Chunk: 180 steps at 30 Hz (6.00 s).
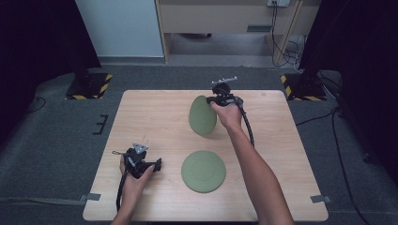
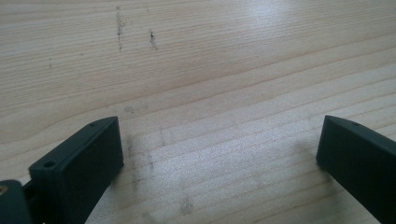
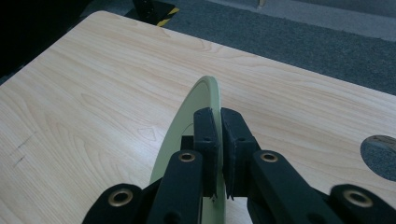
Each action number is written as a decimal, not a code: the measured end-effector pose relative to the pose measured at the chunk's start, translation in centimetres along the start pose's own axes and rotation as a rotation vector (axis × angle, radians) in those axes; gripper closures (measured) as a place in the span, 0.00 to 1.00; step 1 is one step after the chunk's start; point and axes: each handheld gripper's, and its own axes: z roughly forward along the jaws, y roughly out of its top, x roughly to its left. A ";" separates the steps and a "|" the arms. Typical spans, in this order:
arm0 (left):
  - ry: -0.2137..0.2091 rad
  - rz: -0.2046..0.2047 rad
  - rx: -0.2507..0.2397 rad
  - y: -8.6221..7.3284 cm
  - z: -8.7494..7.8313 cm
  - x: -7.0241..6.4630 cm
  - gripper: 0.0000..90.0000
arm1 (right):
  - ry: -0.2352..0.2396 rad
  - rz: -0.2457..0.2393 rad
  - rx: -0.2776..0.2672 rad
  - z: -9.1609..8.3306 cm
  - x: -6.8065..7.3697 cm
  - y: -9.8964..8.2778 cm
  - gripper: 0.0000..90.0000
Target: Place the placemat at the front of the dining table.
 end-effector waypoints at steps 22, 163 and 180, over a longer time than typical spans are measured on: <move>0.008 -0.008 -0.001 0.0 0.0 -0.1 0.00 | 0.014 0.028 0.005 1.6 -4.0 -1.4 0.95; 0.008 0.001 -0.003 0.0 0.0 -0.3 0.00 | -0.092 0.268 0.095 1.1 -11.3 -9.3 0.21; 0.006 0.000 -0.002 0.1 0.1 -0.3 0.00 | -0.110 0.243 0.080 -2.2 -10.2 -8.8 0.09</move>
